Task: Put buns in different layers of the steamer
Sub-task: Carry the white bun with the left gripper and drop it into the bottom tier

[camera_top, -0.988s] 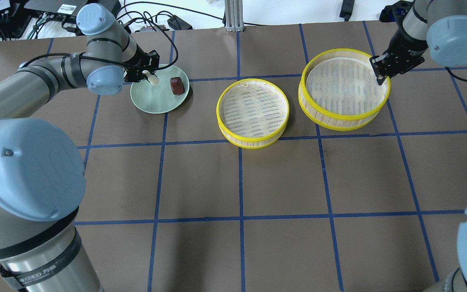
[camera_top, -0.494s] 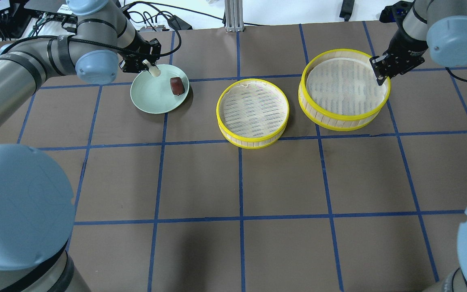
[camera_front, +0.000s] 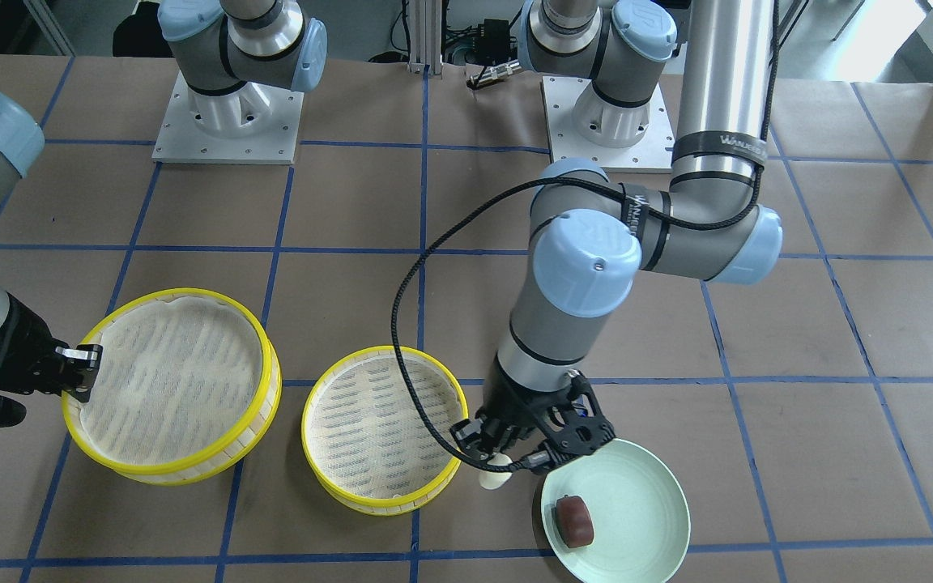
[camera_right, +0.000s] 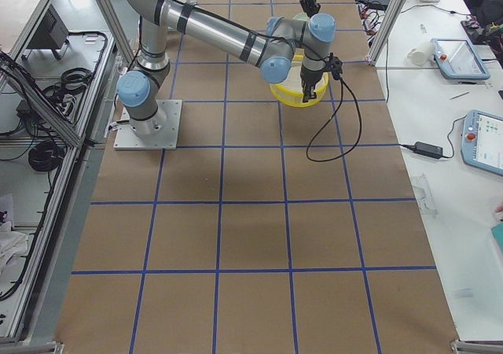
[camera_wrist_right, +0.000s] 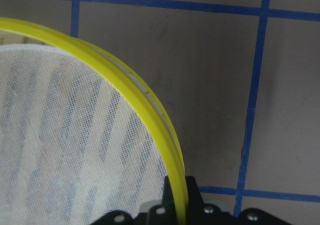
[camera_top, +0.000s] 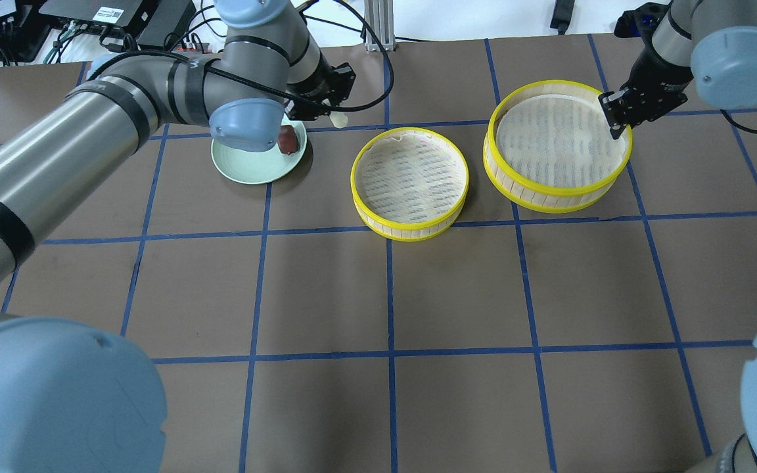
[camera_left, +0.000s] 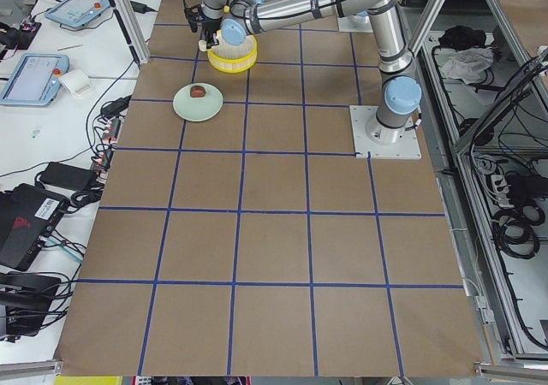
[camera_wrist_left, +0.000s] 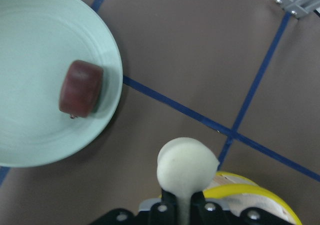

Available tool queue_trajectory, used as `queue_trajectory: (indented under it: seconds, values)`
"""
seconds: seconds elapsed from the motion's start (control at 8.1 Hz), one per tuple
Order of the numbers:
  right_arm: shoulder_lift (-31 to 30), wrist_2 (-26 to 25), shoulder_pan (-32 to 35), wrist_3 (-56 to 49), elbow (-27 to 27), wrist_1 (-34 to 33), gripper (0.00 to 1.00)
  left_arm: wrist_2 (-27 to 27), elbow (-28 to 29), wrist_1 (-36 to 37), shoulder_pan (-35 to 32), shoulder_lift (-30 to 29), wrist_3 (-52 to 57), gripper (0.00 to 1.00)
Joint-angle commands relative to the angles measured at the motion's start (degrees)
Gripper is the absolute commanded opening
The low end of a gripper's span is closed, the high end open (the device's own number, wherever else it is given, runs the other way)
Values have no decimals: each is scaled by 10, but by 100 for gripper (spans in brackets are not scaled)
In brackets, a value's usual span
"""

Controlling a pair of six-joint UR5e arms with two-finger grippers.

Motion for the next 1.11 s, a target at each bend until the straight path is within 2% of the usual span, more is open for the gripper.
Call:
queue_trajectory:
  seconds: [0.0,0.37,0.49,0.62,0.74,0.86,0.99]
  values:
    - [0,0,0,-1,0,0,0,-1,-37,35,-68,-7,-31,0]
    - [1,0,0,-1,1,0,0,-14,-44,52,-99,-41,-64,0]
    - [1,0,0,-1,1,0,0,-14,-45,51,-101,-44,-84,12]
    - [1,0,0,-1,1,0,0,-13,-45,51,-101,-44,-79,59]
    - [1,0,0,-1,1,0,0,-12,-44,52,-103,-41,-85,90]
    - [1,0,0,-1,1,0,0,-12,-44,52,-103,-38,-86,100]
    - [1,0,0,-1,1,0,0,-13,-44,53,-103,-36,-85,100]
